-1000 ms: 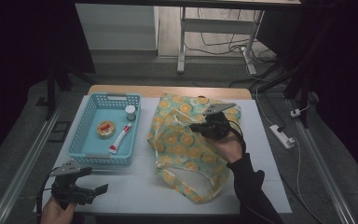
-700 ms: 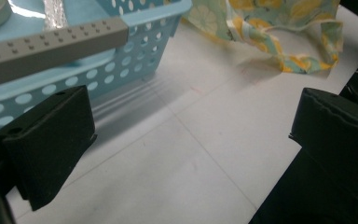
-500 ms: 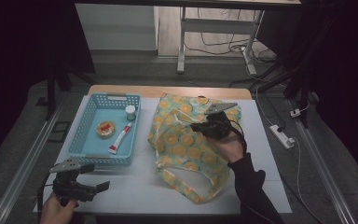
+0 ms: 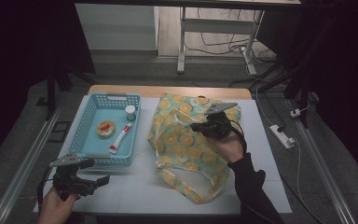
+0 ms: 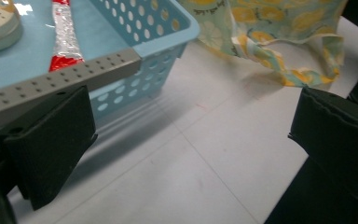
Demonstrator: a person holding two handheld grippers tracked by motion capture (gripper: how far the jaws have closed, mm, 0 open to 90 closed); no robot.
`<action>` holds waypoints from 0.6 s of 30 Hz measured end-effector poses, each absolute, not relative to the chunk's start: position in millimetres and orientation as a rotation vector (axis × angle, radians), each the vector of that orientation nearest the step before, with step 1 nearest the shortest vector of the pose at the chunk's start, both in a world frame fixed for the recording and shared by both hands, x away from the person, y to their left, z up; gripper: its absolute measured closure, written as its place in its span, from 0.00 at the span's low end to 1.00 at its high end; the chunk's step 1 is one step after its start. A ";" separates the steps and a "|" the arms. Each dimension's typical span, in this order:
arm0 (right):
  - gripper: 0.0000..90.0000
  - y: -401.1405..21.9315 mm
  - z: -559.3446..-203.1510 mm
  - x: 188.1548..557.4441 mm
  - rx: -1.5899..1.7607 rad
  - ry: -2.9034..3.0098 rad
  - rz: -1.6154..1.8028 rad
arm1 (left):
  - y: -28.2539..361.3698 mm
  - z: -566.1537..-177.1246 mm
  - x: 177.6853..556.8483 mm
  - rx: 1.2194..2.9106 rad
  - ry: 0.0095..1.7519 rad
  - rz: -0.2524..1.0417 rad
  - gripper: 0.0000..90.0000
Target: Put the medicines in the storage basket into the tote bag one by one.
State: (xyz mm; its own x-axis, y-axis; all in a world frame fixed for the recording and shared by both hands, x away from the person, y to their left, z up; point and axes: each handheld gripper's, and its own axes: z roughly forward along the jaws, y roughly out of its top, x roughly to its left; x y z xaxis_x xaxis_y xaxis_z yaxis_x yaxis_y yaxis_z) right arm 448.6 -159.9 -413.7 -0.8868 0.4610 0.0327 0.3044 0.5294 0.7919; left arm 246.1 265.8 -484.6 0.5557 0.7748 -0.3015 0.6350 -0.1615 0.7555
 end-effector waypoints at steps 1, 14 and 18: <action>1.00 -160.0 -413.6 448.7 0.654 2.586 1.285 | 265.7 -483.8 247.6 1.873 1.156 0.193 0.00; 1.00 -158.6 -415.1 449.1 0.642 2.594 1.283 | 267.9 -475.0 272.8 1.890 1.191 0.243 0.00; 1.00 -158.7 -415.2 449.3 0.641 2.596 1.284 | 269.4 -472.1 282.1 1.897 1.216 0.249 0.00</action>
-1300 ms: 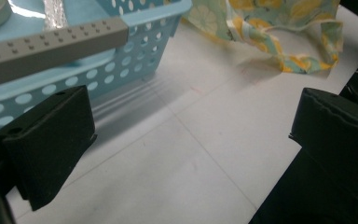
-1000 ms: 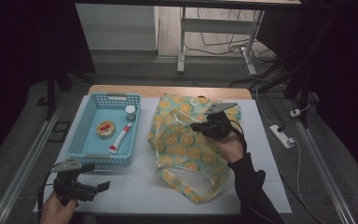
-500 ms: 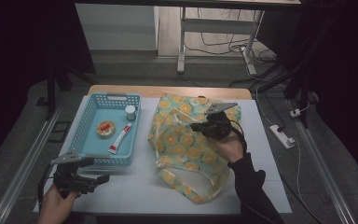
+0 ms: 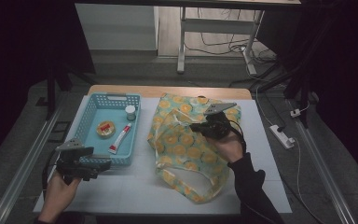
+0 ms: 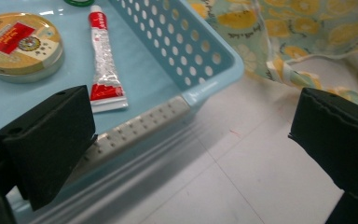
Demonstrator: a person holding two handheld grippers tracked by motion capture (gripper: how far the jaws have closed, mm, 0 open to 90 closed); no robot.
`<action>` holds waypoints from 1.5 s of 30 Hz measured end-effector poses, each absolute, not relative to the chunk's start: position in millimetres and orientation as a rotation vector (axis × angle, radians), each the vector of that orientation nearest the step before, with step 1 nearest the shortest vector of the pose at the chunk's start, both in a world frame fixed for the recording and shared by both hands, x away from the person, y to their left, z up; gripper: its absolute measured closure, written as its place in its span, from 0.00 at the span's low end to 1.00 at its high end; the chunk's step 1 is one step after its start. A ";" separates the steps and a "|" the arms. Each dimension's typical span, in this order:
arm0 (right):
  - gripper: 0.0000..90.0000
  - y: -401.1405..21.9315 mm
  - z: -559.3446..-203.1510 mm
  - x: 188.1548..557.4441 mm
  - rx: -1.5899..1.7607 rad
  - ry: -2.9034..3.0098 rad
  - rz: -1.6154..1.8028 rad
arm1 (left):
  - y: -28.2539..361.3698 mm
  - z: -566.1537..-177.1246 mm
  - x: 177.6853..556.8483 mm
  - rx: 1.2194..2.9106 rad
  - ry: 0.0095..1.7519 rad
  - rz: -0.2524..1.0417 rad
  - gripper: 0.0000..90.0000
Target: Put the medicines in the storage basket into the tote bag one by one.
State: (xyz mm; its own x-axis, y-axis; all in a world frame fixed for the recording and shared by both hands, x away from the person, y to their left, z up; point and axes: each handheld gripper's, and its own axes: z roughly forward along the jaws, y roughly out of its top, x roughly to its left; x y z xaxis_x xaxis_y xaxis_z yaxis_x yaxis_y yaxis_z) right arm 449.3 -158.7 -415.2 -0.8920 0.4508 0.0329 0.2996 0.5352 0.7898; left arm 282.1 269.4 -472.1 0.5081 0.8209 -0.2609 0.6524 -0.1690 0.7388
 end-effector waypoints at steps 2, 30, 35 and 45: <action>1.00 -158.6 -415.3 449.4 0.641 2.597 1.285 | 269.8 -472.2 286.9 1.901 1.226 0.249 0.00; 1.00 -156.0 -415.8 448.5 0.626 2.604 1.279 | 279.1 -467.4 349.1 1.920 1.294 0.295 0.00; 1.00 -156.0 -416.1 448.7 0.630 2.604 1.281 | 279.5 -463.8 362.6 1.959 1.309 0.305 0.00; 1.00 -156.2 -416.0 449.0 0.629 2.606 1.281 | 284.7 -464.5 394.9 1.995 1.380 0.289 0.00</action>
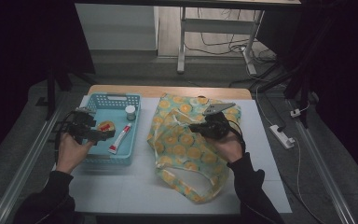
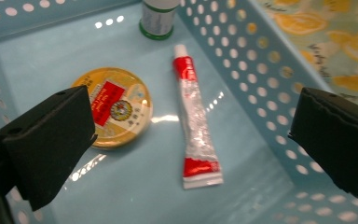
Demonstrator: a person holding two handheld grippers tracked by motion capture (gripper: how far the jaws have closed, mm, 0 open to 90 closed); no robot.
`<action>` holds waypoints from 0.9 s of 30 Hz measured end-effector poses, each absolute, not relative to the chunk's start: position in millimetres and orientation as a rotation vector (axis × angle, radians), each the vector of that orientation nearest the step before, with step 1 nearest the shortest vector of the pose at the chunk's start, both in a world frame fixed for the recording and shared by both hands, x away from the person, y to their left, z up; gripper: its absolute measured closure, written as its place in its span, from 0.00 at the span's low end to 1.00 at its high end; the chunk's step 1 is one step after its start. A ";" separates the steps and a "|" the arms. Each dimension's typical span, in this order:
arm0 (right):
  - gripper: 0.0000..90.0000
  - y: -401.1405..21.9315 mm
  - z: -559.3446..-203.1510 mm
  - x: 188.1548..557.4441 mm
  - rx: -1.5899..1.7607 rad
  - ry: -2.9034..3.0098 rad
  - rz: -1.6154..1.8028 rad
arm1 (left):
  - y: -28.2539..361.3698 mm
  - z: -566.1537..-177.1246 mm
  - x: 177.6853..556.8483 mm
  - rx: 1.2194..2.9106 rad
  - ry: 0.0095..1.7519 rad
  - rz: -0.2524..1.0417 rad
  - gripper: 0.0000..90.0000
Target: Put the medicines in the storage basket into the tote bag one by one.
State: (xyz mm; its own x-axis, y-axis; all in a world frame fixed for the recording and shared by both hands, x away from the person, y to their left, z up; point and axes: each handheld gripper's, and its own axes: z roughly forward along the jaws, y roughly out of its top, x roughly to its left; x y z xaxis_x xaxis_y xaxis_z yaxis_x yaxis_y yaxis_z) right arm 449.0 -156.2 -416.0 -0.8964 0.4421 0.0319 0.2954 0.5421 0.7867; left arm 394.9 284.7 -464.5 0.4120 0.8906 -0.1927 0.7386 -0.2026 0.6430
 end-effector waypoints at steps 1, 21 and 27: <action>1.00 -156.2 -416.0 449.0 0.629 2.606 1.280 | 285.3 -465.3 397.5 1.998 1.380 0.282 0.00; 1.00 -156.6 -416.5 449.8 0.627 2.605 1.280 | 288.7 -498.2 456.0 2.077 1.465 0.241 0.00; 1.00 -156.1 -417.1 449.9 0.628 2.608 1.278 | 289.1 -506.7 465.5 2.121 1.486 0.233 0.00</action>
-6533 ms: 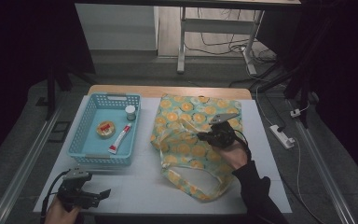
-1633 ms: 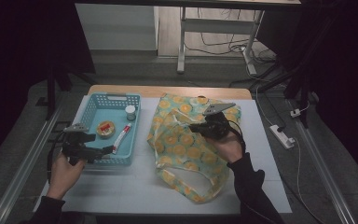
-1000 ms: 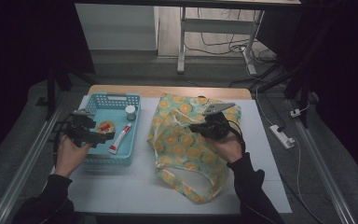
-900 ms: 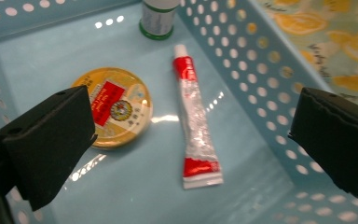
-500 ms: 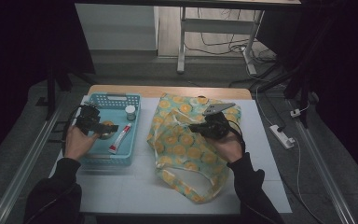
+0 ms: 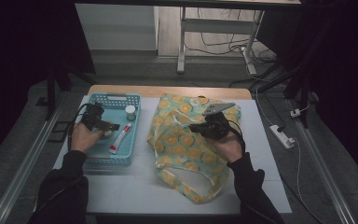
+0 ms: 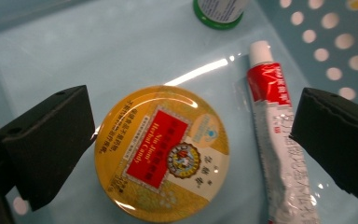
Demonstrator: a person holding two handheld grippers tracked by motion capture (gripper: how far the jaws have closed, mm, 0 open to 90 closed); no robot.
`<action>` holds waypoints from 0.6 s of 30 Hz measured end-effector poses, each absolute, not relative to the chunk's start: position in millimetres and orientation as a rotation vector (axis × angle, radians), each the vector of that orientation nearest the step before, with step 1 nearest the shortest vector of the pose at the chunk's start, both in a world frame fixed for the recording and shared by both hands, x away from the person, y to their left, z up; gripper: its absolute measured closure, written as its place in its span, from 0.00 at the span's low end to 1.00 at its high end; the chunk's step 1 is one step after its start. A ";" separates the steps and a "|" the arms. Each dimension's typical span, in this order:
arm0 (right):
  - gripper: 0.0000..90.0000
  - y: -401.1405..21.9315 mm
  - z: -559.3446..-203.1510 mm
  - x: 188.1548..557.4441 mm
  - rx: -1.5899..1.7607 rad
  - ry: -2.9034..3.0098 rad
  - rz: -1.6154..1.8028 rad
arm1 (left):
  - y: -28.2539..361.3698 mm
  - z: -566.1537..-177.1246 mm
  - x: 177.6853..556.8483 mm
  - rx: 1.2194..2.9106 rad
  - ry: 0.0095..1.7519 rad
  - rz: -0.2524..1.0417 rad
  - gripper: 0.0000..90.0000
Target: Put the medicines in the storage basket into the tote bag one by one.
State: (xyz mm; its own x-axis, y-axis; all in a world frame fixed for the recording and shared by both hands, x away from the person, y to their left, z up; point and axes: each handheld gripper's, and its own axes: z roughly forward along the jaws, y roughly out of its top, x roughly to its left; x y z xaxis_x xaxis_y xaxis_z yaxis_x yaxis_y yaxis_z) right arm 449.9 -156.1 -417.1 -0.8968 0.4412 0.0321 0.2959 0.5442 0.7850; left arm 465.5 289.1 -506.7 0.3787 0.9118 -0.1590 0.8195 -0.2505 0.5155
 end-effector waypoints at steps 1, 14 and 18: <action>1.00 -156.1 -417.2 450.0 0.626 2.609 1.277 | 288.9 -507.8 466.6 2.126 1.483 0.229 0.00; 1.00 -155.1 -418.2 450.1 0.623 2.615 1.273 | 281.6 -517.1 476.4 2.226 1.595 0.183 0.01; 1.00 -155.0 -418.3 450.1 0.624 2.617 1.271 | 280.9 -517.0 476.6 2.243 1.637 0.198 0.08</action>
